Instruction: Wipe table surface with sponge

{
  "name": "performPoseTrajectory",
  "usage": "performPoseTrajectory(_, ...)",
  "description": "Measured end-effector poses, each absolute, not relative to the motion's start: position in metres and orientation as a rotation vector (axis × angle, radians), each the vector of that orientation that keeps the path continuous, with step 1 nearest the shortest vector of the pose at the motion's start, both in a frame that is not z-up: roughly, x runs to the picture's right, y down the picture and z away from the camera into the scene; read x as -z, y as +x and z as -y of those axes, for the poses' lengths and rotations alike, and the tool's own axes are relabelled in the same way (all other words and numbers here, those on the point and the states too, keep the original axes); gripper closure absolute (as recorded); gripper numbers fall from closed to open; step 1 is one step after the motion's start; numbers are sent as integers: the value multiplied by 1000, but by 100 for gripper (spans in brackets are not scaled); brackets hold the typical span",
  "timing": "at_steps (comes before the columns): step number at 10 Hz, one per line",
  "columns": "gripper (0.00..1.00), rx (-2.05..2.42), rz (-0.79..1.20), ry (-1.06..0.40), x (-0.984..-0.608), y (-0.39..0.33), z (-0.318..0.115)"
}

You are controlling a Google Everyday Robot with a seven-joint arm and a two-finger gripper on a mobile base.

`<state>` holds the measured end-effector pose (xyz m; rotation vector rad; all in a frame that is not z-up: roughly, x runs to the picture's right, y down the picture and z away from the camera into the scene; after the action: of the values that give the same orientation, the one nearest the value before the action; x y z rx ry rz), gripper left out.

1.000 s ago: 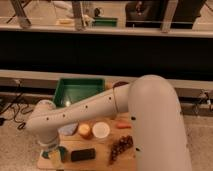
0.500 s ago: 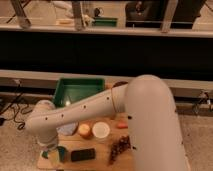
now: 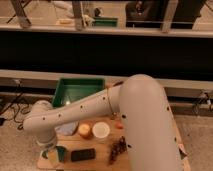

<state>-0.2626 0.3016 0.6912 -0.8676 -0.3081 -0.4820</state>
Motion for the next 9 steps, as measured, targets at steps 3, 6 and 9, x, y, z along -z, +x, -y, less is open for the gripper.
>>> performPoseTrajectory(3, 20, 478, 299, -869, -698, -258, -303)
performPoseTrajectory(6, 20, 492, 281, -879, -706, -257, -312)
performPoseTrajectory(9, 20, 515, 273, -872, -709, -261, -317)
